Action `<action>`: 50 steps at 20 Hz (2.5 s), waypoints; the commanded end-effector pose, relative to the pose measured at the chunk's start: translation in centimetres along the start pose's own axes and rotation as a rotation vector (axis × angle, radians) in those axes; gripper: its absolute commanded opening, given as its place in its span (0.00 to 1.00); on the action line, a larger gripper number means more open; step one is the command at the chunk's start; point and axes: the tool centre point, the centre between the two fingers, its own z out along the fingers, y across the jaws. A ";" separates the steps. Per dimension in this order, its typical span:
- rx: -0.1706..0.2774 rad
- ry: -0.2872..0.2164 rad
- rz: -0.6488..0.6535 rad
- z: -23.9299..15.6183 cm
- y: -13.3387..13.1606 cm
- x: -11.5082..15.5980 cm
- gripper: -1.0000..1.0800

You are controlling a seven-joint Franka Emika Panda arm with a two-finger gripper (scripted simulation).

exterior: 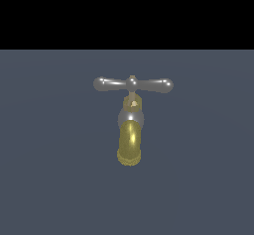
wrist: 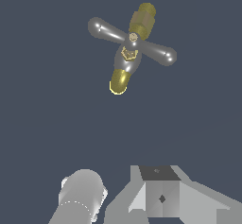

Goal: Turn on the faucet by rotating a designated handle.

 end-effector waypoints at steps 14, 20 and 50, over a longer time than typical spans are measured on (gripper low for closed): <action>0.003 0.007 -0.390 7.7 3.7 2.1 0.00; 0.004 0.010 -0.539 10.7 4.9 3.4 0.00; 0.011 0.022 -1.122 22.2 7.2 9.9 0.00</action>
